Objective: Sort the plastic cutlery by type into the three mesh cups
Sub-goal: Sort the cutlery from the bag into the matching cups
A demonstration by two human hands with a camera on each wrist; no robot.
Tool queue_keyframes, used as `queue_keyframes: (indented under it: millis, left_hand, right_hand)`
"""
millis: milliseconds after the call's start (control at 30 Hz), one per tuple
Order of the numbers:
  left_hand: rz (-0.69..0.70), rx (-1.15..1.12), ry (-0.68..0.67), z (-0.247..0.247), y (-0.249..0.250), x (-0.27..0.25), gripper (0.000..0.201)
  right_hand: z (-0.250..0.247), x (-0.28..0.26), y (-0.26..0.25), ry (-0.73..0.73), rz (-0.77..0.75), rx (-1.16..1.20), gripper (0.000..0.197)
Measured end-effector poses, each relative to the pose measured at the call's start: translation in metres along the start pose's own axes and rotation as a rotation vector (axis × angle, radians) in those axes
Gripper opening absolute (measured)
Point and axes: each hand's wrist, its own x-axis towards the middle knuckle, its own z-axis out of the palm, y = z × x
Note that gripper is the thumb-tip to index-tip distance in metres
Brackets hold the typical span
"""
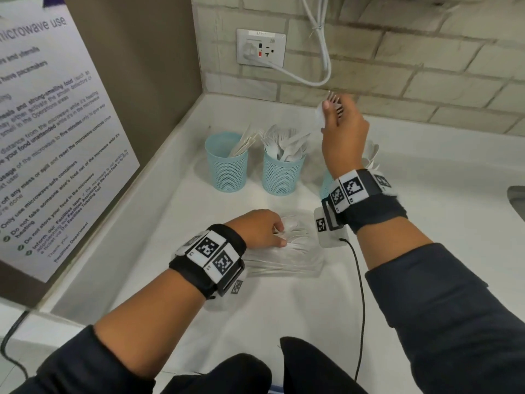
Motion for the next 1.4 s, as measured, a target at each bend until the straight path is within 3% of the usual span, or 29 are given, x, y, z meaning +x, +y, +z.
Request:
queue_keyframes:
  millis: [200,267,400,467,633,733,833,900,967,1033,1200,1400]
  left_hand:
    - [0.002,0.048,-0.104,-0.004,-0.001,-0.004,0.043]
    - [0.0,0.044,-0.111,-0.006,-0.002,-0.006,0.048]
    - [0.025,0.09,-0.105,-0.006,-0.004,-0.009,0.04]
    - [0.024,0.086,-0.102,-0.006,-0.005,-0.009,0.041]
    - [0.014,0.083,-0.1,-0.004,-0.004,-0.007,0.044]
    - [0.013,0.108,-0.08,-0.004,-0.002,-0.006,0.041]
    - [0.019,0.152,-0.121,-0.006,0.0,-0.007,0.042]
    - [0.012,0.17,-0.186,-0.006,0.0,-0.007,0.046]
    - [0.004,0.205,-0.226,-0.005,0.0,-0.008,0.052]
    - [0.004,0.242,-0.228,-0.003,0.001,-0.007,0.056]
    - [-0.01,0.288,-0.224,-0.001,0.001,-0.006,0.067]
    - [0.029,0.264,-0.204,0.001,0.005,-0.004,0.056]
  right_hand:
    - [0.014,-0.012,0.002,-0.228,-0.135,-0.249,0.027]
    - [0.021,-0.015,0.003,-0.306,-0.172,-0.371,0.032]
    - [0.03,-0.026,0.013,-0.462,-0.263,-0.61,0.039]
    - [0.03,-0.028,0.017,-0.509,-0.241,-0.675,0.043]
    - [0.023,-0.022,0.009,-0.62,-0.157,-0.711,0.04]
    - [0.012,-0.018,-0.003,-0.538,-0.142,-0.643,0.046]
    - [-0.004,-0.013,-0.02,-0.514,-0.121,-0.421,0.025]
    - [-0.017,-0.01,-0.032,-0.741,-0.026,-0.351,0.019]
    - [-0.026,-0.012,-0.043,-1.082,0.062,-0.436,0.025]
    - [-0.03,-0.018,-0.047,-1.309,0.142,-0.556,0.029]
    - [-0.026,-0.035,-0.024,-1.414,0.195,-0.822,0.034]
    - [-0.027,-0.053,-0.01,-1.477,0.332,-0.743,0.04]
